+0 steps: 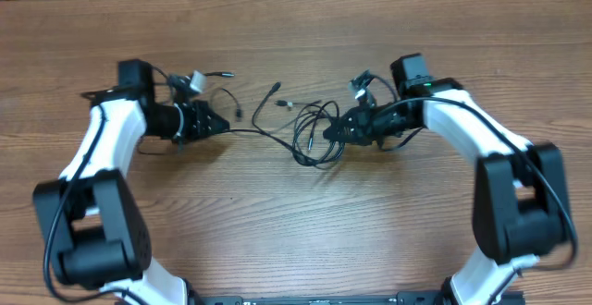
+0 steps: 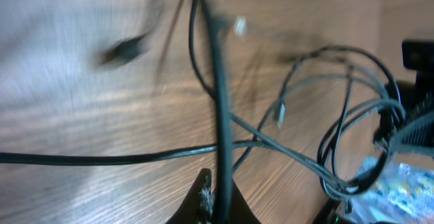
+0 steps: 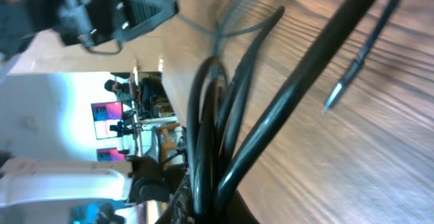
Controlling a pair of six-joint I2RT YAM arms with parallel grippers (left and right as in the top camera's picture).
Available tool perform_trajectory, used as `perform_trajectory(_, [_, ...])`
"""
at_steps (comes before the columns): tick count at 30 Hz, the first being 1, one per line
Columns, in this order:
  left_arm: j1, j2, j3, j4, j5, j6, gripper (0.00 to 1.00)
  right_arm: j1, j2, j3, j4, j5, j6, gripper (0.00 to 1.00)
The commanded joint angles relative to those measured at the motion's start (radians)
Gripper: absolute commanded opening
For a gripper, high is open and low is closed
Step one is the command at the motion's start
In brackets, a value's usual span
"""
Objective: Untangle cables
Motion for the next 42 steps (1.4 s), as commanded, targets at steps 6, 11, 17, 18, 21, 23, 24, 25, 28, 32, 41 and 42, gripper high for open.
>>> perform_trajectory(6, [-0.002,-0.129,0.031,-0.005,-0.059,-0.04,0.05,0.004,-0.277,-0.006,0.087,-0.251,-0.062,0.04])
perform_trajectory(11, [-0.045,-0.129,0.03,-0.087,-0.124,-0.04,0.08,0.003,-0.344,-0.006,0.451,-0.314,0.244,0.04])
perform_trajectory(17, [-0.106,-0.127,0.013,-0.15,-0.223,-0.07,0.09,0.002,-0.345,-0.006,0.992,-0.301,0.703,0.04])
perform_trajectory(18, [-0.123,-0.127,0.002,-0.149,-0.237,-0.085,0.09,0.0,-0.345,-0.006,1.119,-0.279,0.815,0.04])
perform_trajectory(21, [-0.154,-0.127,-0.013,-0.152,-0.241,-0.085,0.14,-0.021,-0.345,-0.006,1.397,-0.253,0.977,0.04])
perform_trajectory(23, [-0.174,-0.126,-0.014,-0.155,-0.241,-0.085,0.27,-0.041,-0.345,-0.006,1.477,-0.237,1.027,0.04])
perform_trajectory(24, [-0.187,-0.125,-0.014,-0.156,-0.241,-0.086,0.36,-0.063,-0.345,-0.006,1.485,-0.221,1.038,0.04])
perform_trajectory(25, [-0.192,-0.125,-0.014,-0.156,-0.242,-0.085,0.59,-0.079,-0.345,-0.006,1.483,-0.216,1.038,0.04])
perform_trajectory(28, [-0.197,-0.125,-0.014,-0.157,-0.27,-0.086,1.0,-0.14,-0.344,-0.006,1.39,-0.216,1.037,0.04])
perform_trajectory(32, [-0.196,-0.125,-0.014,-0.157,-0.319,-0.087,0.99,-0.211,-0.344,-0.007,1.193,-0.216,0.95,0.04])
perform_trajectory(41, [-0.196,-0.125,-0.014,-0.163,-0.418,-0.164,0.99,-0.31,-0.344,-0.008,0.59,-0.034,0.64,0.04])
perform_trajectory(42, [-0.196,-0.125,-0.014,-0.163,-0.418,-0.165,1.0,-0.308,-0.344,-0.008,0.509,0.006,0.593,0.04])
